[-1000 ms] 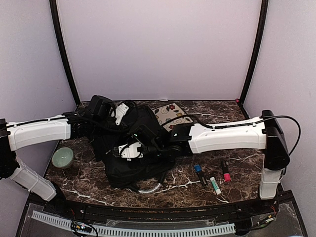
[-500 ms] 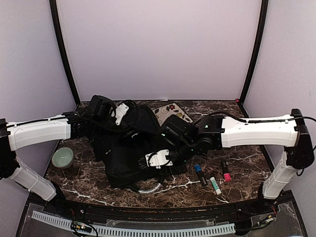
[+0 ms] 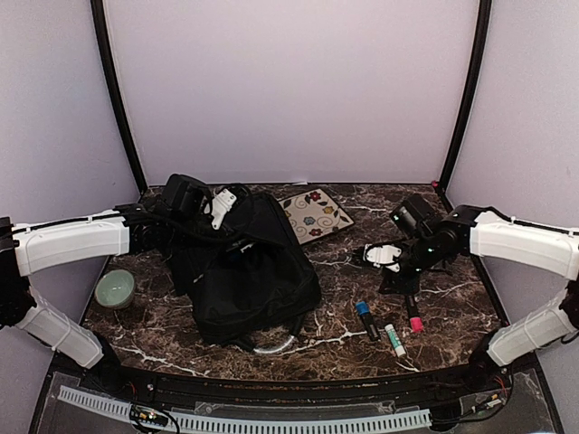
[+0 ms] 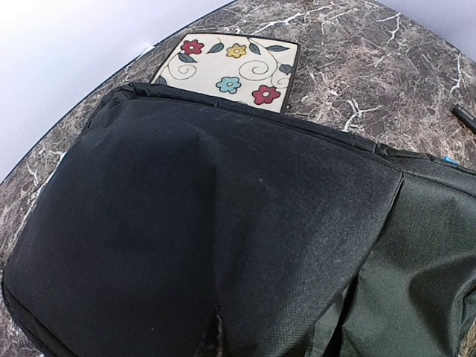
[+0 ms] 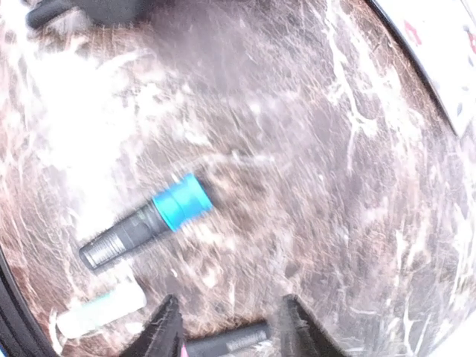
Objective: Pack the student bag
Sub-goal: Adjust the pen at the center of the board.
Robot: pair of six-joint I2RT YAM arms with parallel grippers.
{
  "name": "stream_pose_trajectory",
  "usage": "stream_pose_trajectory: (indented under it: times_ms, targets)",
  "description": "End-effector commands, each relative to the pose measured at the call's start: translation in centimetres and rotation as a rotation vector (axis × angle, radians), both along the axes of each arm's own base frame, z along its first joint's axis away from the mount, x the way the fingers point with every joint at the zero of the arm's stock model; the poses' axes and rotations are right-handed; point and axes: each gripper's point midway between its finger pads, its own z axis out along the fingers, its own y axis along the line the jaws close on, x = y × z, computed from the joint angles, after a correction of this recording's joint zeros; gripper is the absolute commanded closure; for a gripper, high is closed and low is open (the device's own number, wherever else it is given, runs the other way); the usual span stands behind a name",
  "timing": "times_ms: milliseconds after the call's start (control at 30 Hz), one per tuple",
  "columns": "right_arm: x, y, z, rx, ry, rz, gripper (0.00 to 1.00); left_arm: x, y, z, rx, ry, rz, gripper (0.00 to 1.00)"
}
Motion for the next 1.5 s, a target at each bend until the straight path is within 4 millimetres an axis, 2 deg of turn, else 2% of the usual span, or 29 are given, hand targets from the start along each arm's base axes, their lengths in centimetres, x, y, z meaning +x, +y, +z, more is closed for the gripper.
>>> stream_pose_trajectory:
  times_ms: [0, 200, 433, 533, 733, 900, 1000, 1067, 1167, 1300, 1400, 1467]
  targets:
    - [0.3, -4.4, -0.5, -0.048, 0.037, -0.145, 0.51, 1.0, -1.4, 5.8, -0.119, -0.132, -0.020, 1.00]
    - [-1.0, -8.8, -2.5, -0.138, 0.147, -0.243, 0.49, 1.0, -1.5, 6.0, -0.122, -0.136, -0.026, 1.00]
    - [-3.4, -12.0, -4.4, -0.265, 0.226, -0.241, 0.48, 1.0, -1.5, 5.8, -0.113, -0.134, -0.027, 1.00]
    - [-3.6, -13.4, -5.2, -0.338, 0.206, -0.230, 0.48, 1.0, -1.5, 5.9, -0.117, -0.134, -0.030, 1.00]
    - [-3.0, -14.8, -7.1, -0.442, 0.196, -0.219, 0.48, 0.8, -1.5, 6.1, -0.124, -0.136, -0.032, 1.00]
    - [-1.4, -13.5, -8.3, -0.421, 0.207, -0.234, 0.50, 0.8, -1.6, 6.2, -0.129, -0.134, -0.035, 1.00]
    - [1.0, -12.8, -8.7, -0.429, 0.166, -0.259, 0.53, 0.8, -1.6, 6.3, -0.130, -0.136, -0.035, 1.00]
    - [3.1, -11.7, -8.5, -0.403, 0.122, -0.275, 0.55, 0.8, -1.6, 6.3, -0.132, -0.135, -0.036, 1.00]
    - [5.0, -10.0, -9.0, -0.381, 0.106, -0.277, 0.55, 0.8, -1.6, 6.1, -0.128, -0.129, -0.037, 1.00]
    - [5.7, -7.5, -9.4, -0.345, 0.121, -0.262, 0.56, 0.9, -1.6, 5.9, -0.124, -0.128, -0.035, 1.00]
    - [6.3, -7.2, -9.2, -0.359, 0.084, -0.282, 0.57, 0.9, -1.6, 5.8, -0.121, -0.127, -0.034, 1.00]
    - [6.8, -7.4, -8.3, -0.360, 0.061, -0.325, 0.57, 0.9, -1.6, 5.8, -0.121, -0.128, -0.032, 1.00]
